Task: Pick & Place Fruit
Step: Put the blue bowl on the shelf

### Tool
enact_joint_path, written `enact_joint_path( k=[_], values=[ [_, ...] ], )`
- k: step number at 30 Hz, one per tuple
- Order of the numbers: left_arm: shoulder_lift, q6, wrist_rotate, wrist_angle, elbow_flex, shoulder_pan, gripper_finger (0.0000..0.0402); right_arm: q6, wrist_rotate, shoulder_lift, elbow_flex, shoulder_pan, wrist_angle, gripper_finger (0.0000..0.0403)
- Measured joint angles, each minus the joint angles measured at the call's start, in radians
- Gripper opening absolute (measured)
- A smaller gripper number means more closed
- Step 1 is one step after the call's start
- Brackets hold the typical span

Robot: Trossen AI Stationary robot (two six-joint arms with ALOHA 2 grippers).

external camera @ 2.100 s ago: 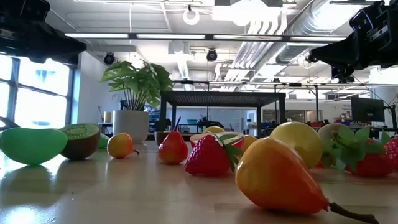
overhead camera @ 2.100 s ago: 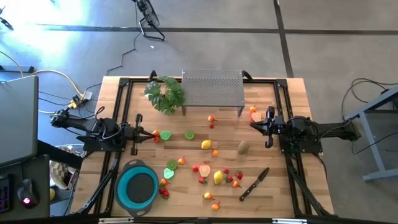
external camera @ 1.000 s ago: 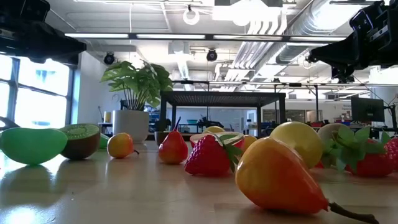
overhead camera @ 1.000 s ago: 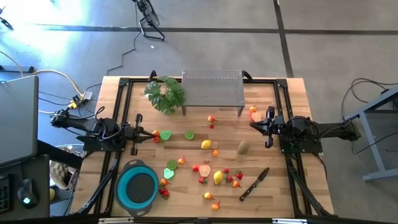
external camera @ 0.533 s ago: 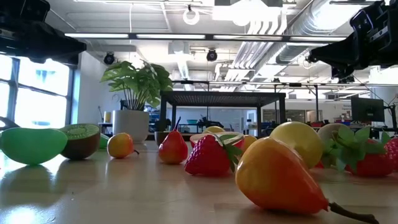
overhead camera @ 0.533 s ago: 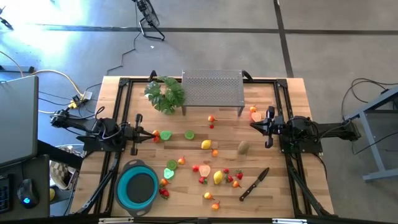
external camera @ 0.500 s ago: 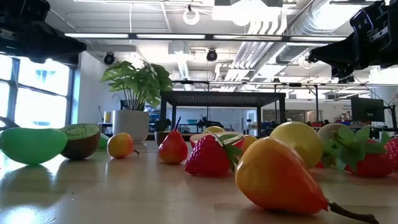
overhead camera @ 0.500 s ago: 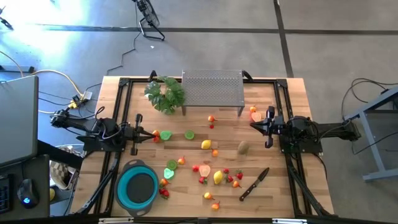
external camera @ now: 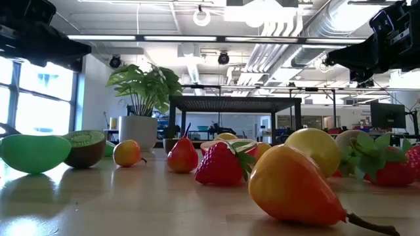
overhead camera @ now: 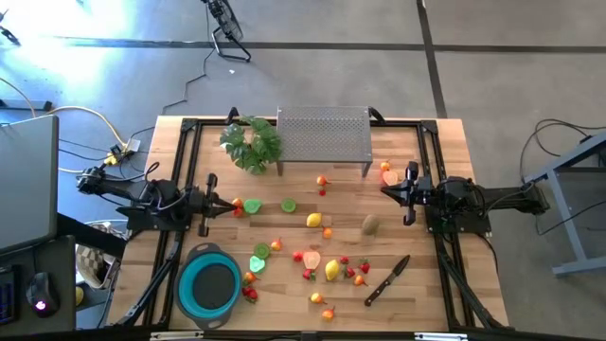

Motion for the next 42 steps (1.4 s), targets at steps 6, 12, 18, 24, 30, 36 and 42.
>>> enact_joint_path(
  k=[6, 12, 18, 24, 30, 36, 42],
  values=[
    [0.000, -0.048, 0.000, 0.000, 0.000, 0.000, 0.0001, 0.000, 0.000, 0.000, 0.000, 0.000, 0.000, 0.0004],
    [0.000, -0.047, 0.000, 0.000, 0.000, 0.000, 0.0001, 0.000, 0.002, 0.000, 0.000, 0.000, 0.000, 0.0004],
    [0.000, -0.047, -0.001, 0.000, 0.000, 0.000, 0.0001, 0.000, 0.002, 0.000, 0.000, 0.000, 0.000, 0.0004],
    [0.000, -0.049, -0.002, 0.002, 0.000, 0.000, 0.0001, 0.000, 0.003, 0.000, 0.000, 0.000, 0.000, 0.0004],
    [0.000, -0.050, -0.002, 0.002, 0.000, 0.000, 0.0001, 0.029, -0.030, 0.000, 0.000, 0.000, 0.000, 0.0004],
    [0.000, -0.048, -0.002, 0.004, 0.000, 0.000, 0.0001, 0.055, -0.055, 0.000, 0.000, 0.000, -0.002, 0.0004],
    [0.000, -0.049, -0.002, 0.007, 0.000, 0.000, 0.0001, 0.056, -0.067, 0.000, 0.000, 0.000, -0.002, 0.0004]
  ],
)
